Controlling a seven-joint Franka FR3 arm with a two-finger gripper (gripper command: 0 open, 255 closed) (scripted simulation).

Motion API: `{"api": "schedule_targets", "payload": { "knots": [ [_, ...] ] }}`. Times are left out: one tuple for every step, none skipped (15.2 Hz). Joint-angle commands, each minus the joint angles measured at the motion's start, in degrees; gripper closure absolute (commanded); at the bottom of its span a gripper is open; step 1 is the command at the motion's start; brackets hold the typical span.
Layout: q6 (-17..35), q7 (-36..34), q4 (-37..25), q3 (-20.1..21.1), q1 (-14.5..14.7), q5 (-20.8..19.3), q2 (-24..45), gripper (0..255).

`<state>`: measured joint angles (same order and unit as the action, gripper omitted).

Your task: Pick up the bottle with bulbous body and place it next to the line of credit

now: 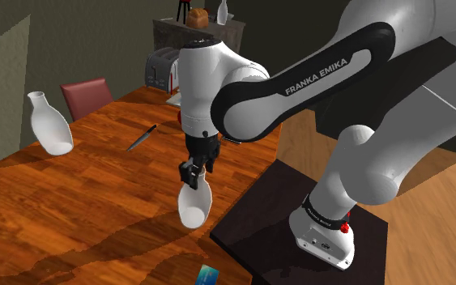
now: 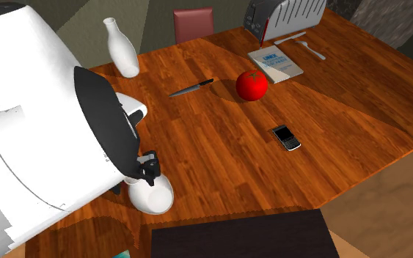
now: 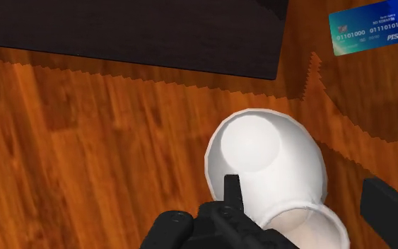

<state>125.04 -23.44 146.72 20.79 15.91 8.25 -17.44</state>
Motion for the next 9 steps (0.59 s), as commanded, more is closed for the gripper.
{"api": "schedule_targets", "payload": {
  "knots": [
    [0.0, 0.0, 0.0, 0.0, 0.0, 0.0, 0.0, 0],
    [0.0, 0.0, 0.0, 0.0, 0.0, 0.0, 0.0, 0],
    [0.0, 0.0, 0.0, 0.0, 0.0, 0.0, 0.0, 0],
    [0.0, 0.0, 0.0, 0.0, 0.0, 0.0, 0.0, 0],
    [0.0, 0.0, 0.0, 0.0, 0.0, 0.0, 0.0, 0],
    [-2.2, 0.2, -1.2, -0.3, 0.0, 0.1, -1.1, 0],
    [-4.4, 0.3, -2.5, -0.5, 0.0, 0.1, -2.0, 0],
    [-6.5, 0.4, -3.8, -0.8, 0.0, 0.1, -2.8, 0],
    [-8.2, 0.4, -4.9, -1.0, 0.0, 0.1, -3.4, 0]
  ]
}}
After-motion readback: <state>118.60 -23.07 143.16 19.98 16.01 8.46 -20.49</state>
